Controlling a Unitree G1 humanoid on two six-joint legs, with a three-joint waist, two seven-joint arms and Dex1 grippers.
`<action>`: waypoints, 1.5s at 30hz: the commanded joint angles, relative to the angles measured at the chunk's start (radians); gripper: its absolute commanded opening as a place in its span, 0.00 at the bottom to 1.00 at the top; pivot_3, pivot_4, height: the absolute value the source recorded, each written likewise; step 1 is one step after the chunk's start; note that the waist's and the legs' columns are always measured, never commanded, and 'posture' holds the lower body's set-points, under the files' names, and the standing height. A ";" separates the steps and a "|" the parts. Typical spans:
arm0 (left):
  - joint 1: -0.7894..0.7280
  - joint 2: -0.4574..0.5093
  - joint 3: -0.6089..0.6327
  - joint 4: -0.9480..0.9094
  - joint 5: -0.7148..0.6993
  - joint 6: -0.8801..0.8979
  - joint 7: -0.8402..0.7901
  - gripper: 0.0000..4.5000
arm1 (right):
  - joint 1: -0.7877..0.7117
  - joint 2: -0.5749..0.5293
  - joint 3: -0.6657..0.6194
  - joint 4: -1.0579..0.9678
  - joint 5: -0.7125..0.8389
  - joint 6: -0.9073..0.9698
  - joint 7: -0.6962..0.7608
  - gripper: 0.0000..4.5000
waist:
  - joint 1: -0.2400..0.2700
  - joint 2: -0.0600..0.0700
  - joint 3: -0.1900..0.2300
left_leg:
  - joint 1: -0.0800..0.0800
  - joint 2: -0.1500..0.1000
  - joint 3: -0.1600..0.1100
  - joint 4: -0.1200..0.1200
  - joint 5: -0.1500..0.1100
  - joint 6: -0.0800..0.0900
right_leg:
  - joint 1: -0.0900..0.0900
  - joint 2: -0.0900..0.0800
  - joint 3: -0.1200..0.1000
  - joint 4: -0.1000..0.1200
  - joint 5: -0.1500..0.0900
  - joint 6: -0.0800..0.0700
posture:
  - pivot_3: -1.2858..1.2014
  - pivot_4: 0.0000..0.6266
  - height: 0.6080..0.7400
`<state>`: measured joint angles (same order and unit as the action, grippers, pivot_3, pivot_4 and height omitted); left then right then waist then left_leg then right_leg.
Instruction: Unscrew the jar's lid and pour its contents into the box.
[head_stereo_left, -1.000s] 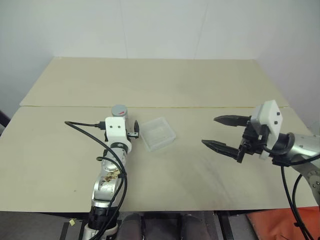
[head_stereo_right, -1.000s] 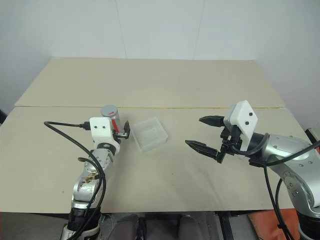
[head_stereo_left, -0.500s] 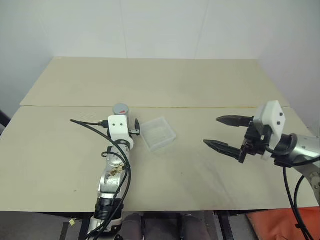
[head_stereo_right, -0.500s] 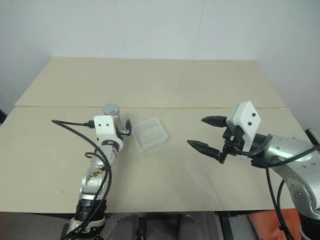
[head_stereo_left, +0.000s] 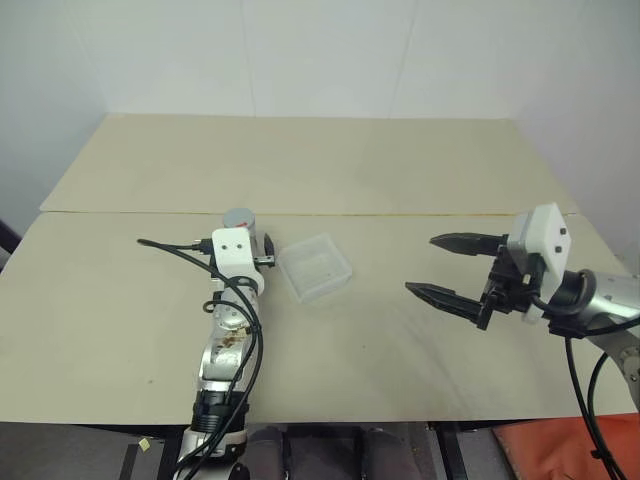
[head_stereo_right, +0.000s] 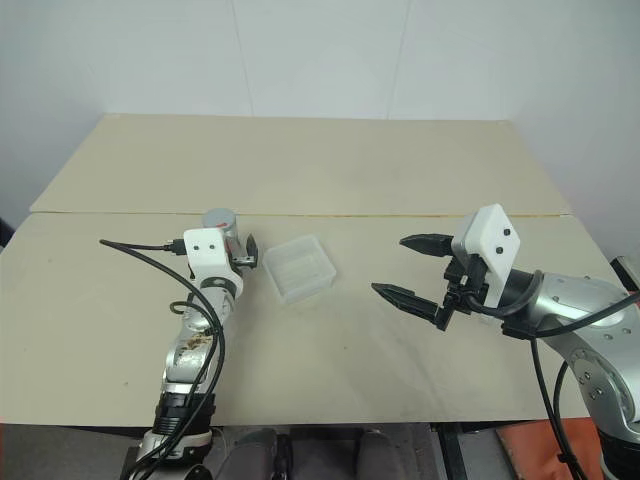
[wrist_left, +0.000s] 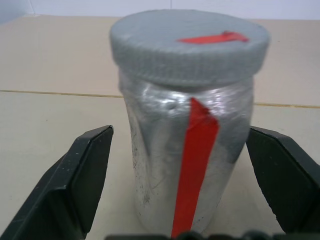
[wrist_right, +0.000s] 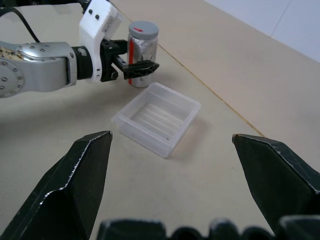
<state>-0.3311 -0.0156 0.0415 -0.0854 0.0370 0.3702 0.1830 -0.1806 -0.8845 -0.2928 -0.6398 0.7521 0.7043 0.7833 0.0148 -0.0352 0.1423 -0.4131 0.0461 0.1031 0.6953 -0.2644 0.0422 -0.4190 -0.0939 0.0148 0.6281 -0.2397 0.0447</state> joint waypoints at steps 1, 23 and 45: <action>-0.033 -0.001 -0.001 -0.001 0.002 -0.041 -0.006 1.00 | -0.001 -0.001 -0.038 -0.032 0.016 -0.020 -0.009 1.00 | 0.000 0.000 0.000 | 0.000 0.000 0.000 0.000 0.000 0.000 | 0.000 0.000 0.000 0.000 0.000 0.000 | 0.52 0.24 1.00; -0.085 -0.010 0.021 0.105 0.006 -0.111 0.026 0.54 | -0.007 -0.006 -0.033 -0.031 0.025 -0.023 -0.006 1.00 | 0.000 0.000 0.000 | 0.000 0.000 0.000 0.000 0.000 0.000 | 0.000 0.000 0.000 0.000 0.000 0.000 | 0.52 0.24 1.00; -0.273 0.468 0.123 0.139 -0.433 0.064 -0.796 0.43 | -0.159 0.038 0.064 0.012 0.028 -0.014 -0.030 1.00 | -0.010 0.000 0.000 | -0.001 0.001 0.001 0.000 0.001 -0.002 | -0.002 0.002 -0.001 0.002 0.000 0.000 | 0.52 0.24 1.00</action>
<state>-0.5784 0.4156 0.1474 0.0744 -0.3349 0.4141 -0.4934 -0.3145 -0.8503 -0.2322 -0.6282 0.7706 0.7040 0.7567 0.0048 -0.0351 0.1422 -0.4141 0.0474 0.1037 0.6952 -0.2624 0.0388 -0.4210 -0.0920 0.0139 0.6299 -0.2397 0.0449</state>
